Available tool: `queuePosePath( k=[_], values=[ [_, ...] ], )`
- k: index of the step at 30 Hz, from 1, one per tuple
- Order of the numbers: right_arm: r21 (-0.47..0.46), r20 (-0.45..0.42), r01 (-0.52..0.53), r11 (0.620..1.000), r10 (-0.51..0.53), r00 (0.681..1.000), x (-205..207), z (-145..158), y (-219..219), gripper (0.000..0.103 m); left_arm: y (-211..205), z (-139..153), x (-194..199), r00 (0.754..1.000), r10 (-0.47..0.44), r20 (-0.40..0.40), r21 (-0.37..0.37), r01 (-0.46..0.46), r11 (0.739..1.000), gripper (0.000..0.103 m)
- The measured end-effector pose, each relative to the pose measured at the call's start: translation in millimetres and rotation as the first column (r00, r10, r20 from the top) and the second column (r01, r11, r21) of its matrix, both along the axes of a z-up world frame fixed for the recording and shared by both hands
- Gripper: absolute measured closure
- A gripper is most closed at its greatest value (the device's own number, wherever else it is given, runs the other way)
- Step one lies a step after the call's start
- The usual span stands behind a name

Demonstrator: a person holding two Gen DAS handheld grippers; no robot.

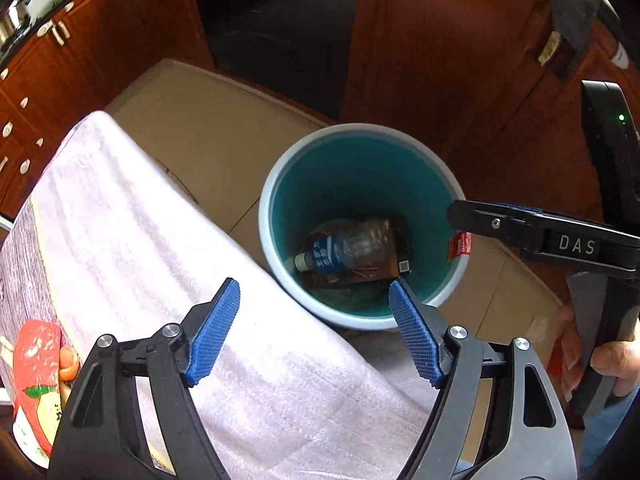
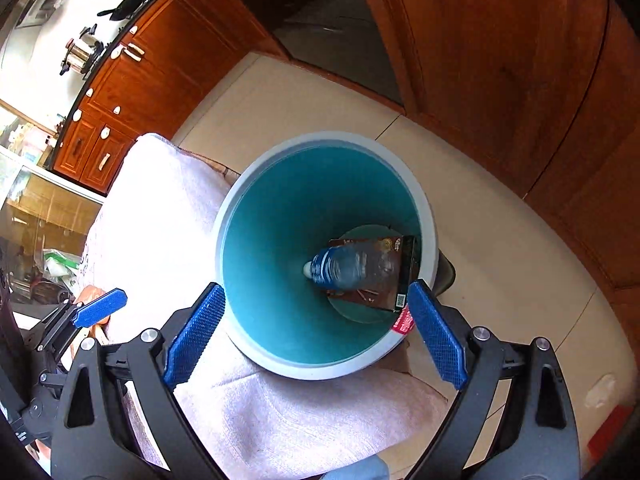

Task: Collect trash
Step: 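Drop the box into the teal bin with the right gripper while the left gripper drops the bottle, then move both open grippers back over the table trash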

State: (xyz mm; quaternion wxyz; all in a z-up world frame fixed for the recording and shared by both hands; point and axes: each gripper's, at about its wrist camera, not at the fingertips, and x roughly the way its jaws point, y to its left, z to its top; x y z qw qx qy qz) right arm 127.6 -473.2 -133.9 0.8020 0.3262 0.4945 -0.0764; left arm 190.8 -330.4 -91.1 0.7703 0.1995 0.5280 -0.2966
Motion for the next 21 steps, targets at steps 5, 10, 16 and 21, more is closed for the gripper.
queuePosePath(
  k=[5, 10, 16, 21],
  values=[
    [-0.009, -0.004, -0.008, 1.0, 0.007, 1.0, -2.2, 4.6, 8.6, 0.014, 13.5, 6.5, -6.4, 1.0, 0.024, 0.013, -0.005, -0.024, 1.0, 0.013],
    [-0.021, -0.003, -0.024, 1.0, 0.024, 1.0, -7.3, 11.9, 24.4, 0.014, 29.5, 16.9, -15.0, 0.999, 0.047, 0.023, -0.031, -0.046, 0.998, 0.007],
    [-0.04, 0.015, -0.057, 0.998, 0.058, 0.998, -12.9, 25.6, 52.0, 0.014, 52.7, 29.2, -29.3, 0.997, 0.055, 0.052, -0.044, -0.053, 0.998, 0.007],
    [-0.063, 0.028, -0.095, 0.993, 0.097, 0.995, -14.3, 41.0, 82.1, 0.014, 88.5, 42.7, -33.9, 0.992, 0.098, 0.08, -0.061, -0.093, 0.994, 0.006]
  ],
)
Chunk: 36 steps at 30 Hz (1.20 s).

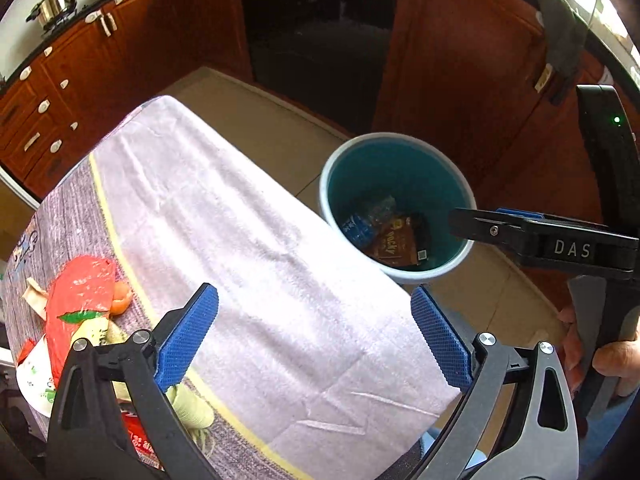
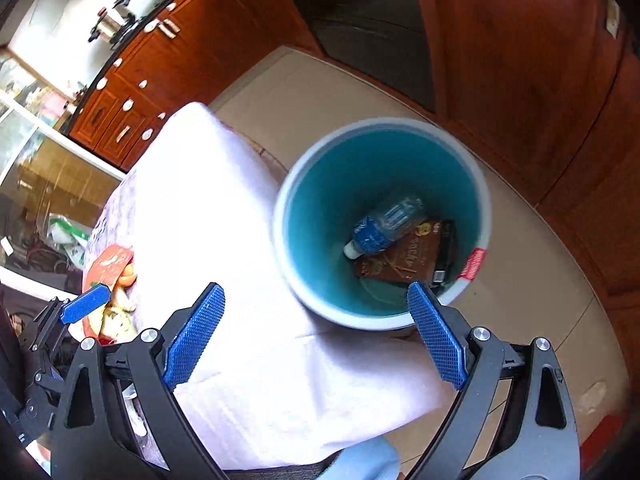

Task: Collect trash
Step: 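Move both open grippers back over the table trash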

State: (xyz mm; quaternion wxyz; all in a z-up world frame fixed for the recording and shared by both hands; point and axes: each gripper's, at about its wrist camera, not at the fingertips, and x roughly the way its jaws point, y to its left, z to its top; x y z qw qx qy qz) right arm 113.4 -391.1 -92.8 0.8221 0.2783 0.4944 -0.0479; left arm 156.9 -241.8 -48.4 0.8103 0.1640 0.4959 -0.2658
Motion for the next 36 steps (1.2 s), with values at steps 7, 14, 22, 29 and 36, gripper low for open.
queuePosePath(
  k=[7, 14, 22, 29, 36],
  values=[
    [-0.023, 0.025, -0.109, 0.994, 0.109, 0.994, 9.6, 21.3, 61.4, 0.01, 75.0, 11.1, 4.4, 0.993, 0.112, 0.022, -0.005, -0.112, 0.994, 0.005],
    [-0.034, 0.036, -0.275, 0.961, 0.276, 0.961, 22.4, 35.4, 145.6, 0.01, 177.8, 20.5, -0.4, 0.969, 0.245, 0.038, -0.002, -0.245, 0.969, 0.004],
    [-0.073, 0.013, -0.421, 0.904, 0.423, 0.906, 24.2, 41.3, 223.7, 0.01, 269.7, 4.0, -23.6, 0.935, 0.353, 0.034, 0.022, -0.354, 0.935, 0.004],
    [-0.088, -0.018, -0.491, 0.867, 0.492, 0.871, 25.9, 38.6, 271.0, 0.01, 293.7, -48.7, -52.0, 0.944, 0.32, -0.078, 0.056, -0.316, 0.947, 0.004],
    [-0.074, -0.052, -0.548, 0.833, 0.546, 0.836, 32.0, 26.7, 307.6, 0.01, 290.3, -69.6, -46.6, 0.946, 0.287, -0.151, -0.026, -0.294, 0.955, 0.004]
  ],
)
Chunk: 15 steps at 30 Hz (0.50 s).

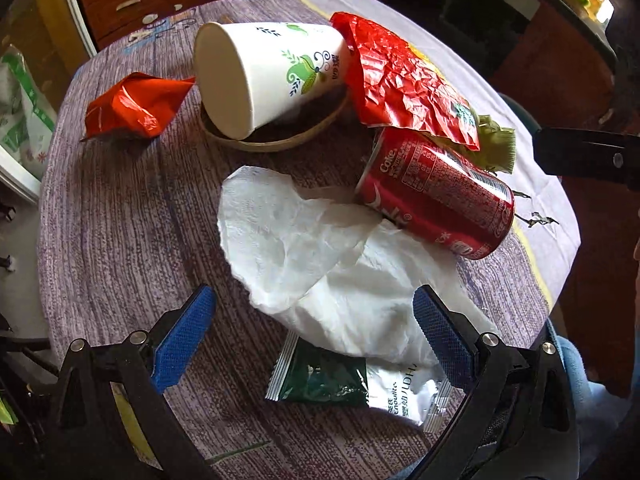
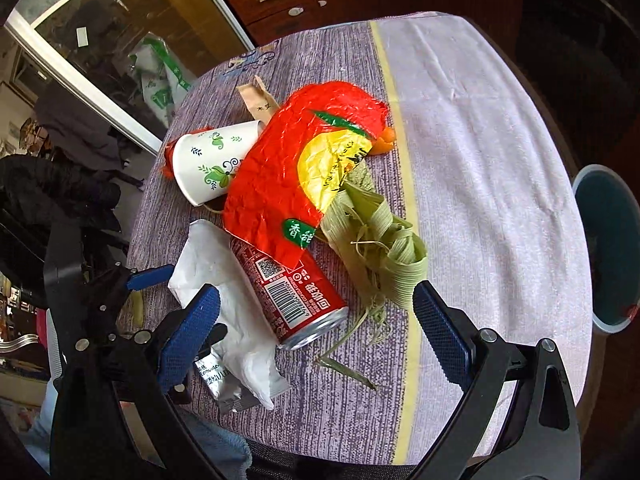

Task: Collect trash
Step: 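Move both open grippers back over the table trash, then grasp the white tissue with the left gripper while the right gripper grasps the green snack packet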

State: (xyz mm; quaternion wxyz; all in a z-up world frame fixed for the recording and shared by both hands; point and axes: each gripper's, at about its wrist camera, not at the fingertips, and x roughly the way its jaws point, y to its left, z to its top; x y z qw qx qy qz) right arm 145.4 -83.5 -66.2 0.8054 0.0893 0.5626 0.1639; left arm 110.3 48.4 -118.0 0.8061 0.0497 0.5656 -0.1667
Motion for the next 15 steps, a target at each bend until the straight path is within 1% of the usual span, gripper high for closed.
queuePosePath(
  k=[2, 3, 4, 6, 7, 8, 9, 11, 15],
  values=[
    [-0.006, -0.006, -0.006, 1.0, 0.006, 1.0, 1.5, -2.6, 4.8, 0.01, -4.8, -2.2, 1.1, 1.0, -0.019, -0.007, -0.028, 0.019, 0.999, 0.004],
    [-0.009, -0.009, -0.01, 1.0, 0.01, 1.0, 2.0, -3.6, 6.7, 0.01, -6.8, -1.7, 0.2, 1.0, -0.028, 0.0, -0.039, 0.028, 0.999, 0.007],
    [-0.013, -0.012, -0.013, 1.0, 0.013, 1.0, 2.5, -4.5, 8.4, 0.01, -9.3, -0.1, -1.9, 0.999, -0.037, 0.015, -0.042, 0.037, 0.998, 0.012],
    [-0.018, -0.018, -0.017, 1.0, 0.017, 1.0, 3.6, -6.6, 11.5, 0.01, -15.5, 3.2, -6.0, 0.997, -0.062, 0.039, -0.022, 0.063, 0.998, 0.04],
    [-0.02, -0.021, -0.021, 1.0, 0.02, 1.0, 3.3, -7.5, 13.9, 0.01, -16.5, 5.0, -6.9, 0.997, -0.065, 0.046, -0.017, 0.066, 0.998, 0.05],
    [-0.022, -0.024, -0.025, 0.999, 0.025, 0.999, 3.8, -8.8, 15.7, 0.01, -17.2, 6.3, -9.3, 0.996, -0.067, 0.058, -0.006, 0.067, 0.998, 0.07],
    [-0.024, -0.026, -0.031, 0.999, 0.03, 0.999, 3.8, -9.8, 16.3, 0.01, -16.5, 7.7, -12.7, 0.996, -0.066, 0.062, -0.003, 0.066, 0.998, 0.084],
    [-0.032, -0.033, -0.04, 0.999, 0.039, 0.999, 4.5, -12.7, 21.5, 0.01, -12.3, 11.6, -16.8, 0.996, -0.057, 0.069, -0.014, 0.058, 0.998, 0.094],
    [-0.03, -0.042, -0.061, 0.998, 0.06, 0.997, 3.3, -13.6, 30.5, 0.01, 2.7, 24.2, -25.3, 0.995, -0.033, 0.095, -0.025, 0.036, 0.999, 0.097]
  ],
)
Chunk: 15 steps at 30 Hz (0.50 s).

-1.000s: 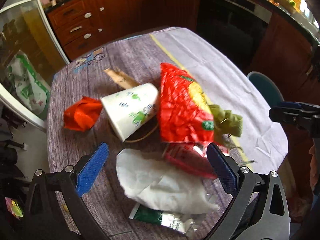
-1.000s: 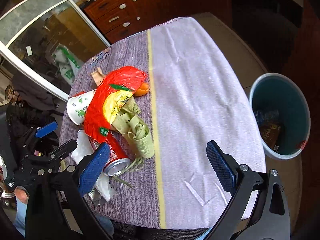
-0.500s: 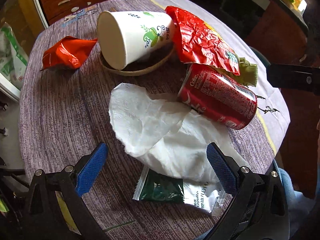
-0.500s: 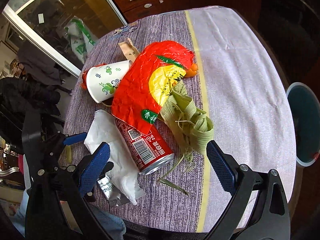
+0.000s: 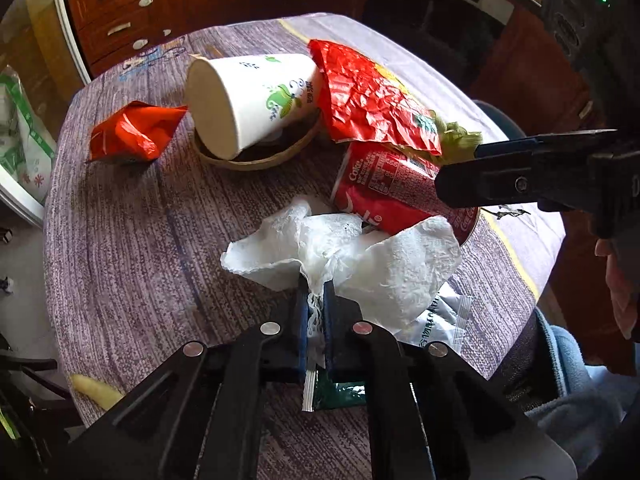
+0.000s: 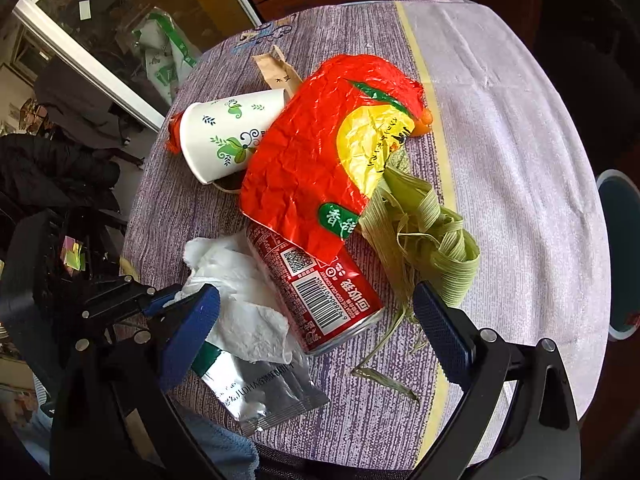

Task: Collect trash
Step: 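Grasp the white tissue with the left gripper while the right gripper grasps the green snack packet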

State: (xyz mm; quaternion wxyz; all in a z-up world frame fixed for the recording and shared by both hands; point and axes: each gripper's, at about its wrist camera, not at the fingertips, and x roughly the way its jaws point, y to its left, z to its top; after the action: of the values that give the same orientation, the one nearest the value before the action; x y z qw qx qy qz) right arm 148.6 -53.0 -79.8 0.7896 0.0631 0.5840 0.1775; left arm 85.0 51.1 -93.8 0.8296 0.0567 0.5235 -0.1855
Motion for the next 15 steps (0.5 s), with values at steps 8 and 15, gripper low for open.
queuePosePath(
  k=[8, 15],
  values=[
    [-0.005, 0.009, -0.073, 0.997, 0.073, 0.997, -16.1, 9.2, 23.9, 0.01, 63.6, 11.3, 2.7, 0.99, 0.135, -0.037, -0.07, -0.137, 0.988, 0.097],
    [0.029, 0.005, -0.237, 0.971, 0.237, 0.972, -43.0, 11.2, 76.4, 0.01, 80.8, -9.2, 19.1, 0.981, 0.169, -0.099, -0.085, -0.178, 0.98, 0.097]
  ],
)
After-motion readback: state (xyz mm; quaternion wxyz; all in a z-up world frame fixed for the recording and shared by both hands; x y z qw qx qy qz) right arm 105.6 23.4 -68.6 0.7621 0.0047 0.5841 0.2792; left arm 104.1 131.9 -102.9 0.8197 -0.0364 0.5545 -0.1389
